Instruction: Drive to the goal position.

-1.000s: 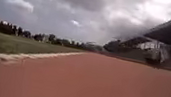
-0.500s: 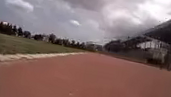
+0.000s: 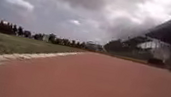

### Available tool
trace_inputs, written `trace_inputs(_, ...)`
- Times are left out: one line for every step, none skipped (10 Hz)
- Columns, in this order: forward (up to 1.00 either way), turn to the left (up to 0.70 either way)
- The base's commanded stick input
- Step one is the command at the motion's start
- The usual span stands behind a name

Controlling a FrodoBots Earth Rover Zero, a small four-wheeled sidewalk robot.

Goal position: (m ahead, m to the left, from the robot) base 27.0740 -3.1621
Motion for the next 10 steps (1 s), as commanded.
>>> trace_inputs(0.45, 0.0)
trace_inputs(0.45, 0.0)
trace_inputs(0.45, 0.0)
trace_inputs(0.45, 0.0)
trace_inputs(0.45, 0.0)
trace_inputs(0.45, 0.0)
trace_inputs(0.45, 0.0)
trace_inputs(0.45, 0.0)
trace_inputs(0.45, 0.0)
trace_inputs(0.45, 0.0)
